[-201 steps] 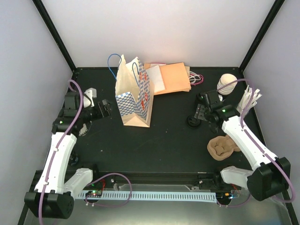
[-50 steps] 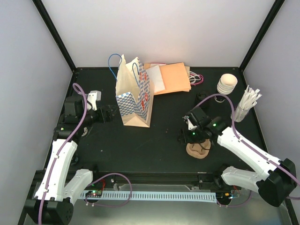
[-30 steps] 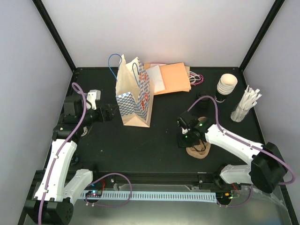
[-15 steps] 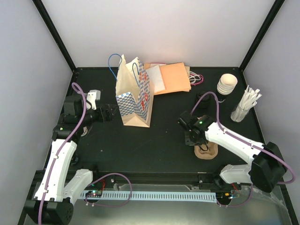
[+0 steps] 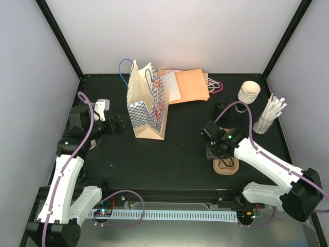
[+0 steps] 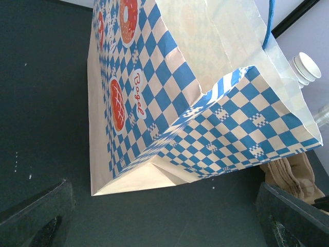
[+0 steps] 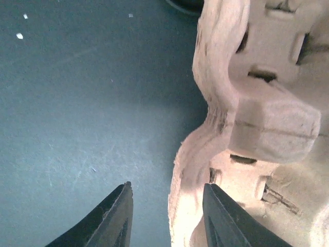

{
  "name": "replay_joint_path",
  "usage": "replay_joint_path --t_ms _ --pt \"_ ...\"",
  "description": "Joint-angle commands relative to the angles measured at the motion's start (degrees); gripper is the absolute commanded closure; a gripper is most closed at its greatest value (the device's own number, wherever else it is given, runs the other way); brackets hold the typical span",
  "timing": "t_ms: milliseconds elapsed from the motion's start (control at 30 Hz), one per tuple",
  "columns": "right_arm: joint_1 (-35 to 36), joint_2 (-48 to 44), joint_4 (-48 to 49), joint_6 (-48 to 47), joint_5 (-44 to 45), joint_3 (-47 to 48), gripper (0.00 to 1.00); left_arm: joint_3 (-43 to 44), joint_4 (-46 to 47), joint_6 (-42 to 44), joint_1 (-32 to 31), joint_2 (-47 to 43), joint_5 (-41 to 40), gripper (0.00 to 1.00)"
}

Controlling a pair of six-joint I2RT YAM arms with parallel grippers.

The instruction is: Pack the takeout coffee

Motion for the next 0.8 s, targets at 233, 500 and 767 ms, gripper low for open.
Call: replay_joint_path --t_ms 233,500,767 --pt "-0.2 -5.1 -2.9 3.7 -4.0 -6.1 0.58 0.7 0.8 0.7 -0.3 -0.7 1.2 0.01" --pt "-0.2 -4.9 -1.6 3.4 -5.2 -8.2 0.60 0.4 1.8 0.2 -0.3 0.2 1.7 0.01" --pt "-0.2 -4.2 -1.2 2.9 -5.1 -8.1 0.66 0.4 1.8 0.2 -0.3 0.4 1.7 0.01"
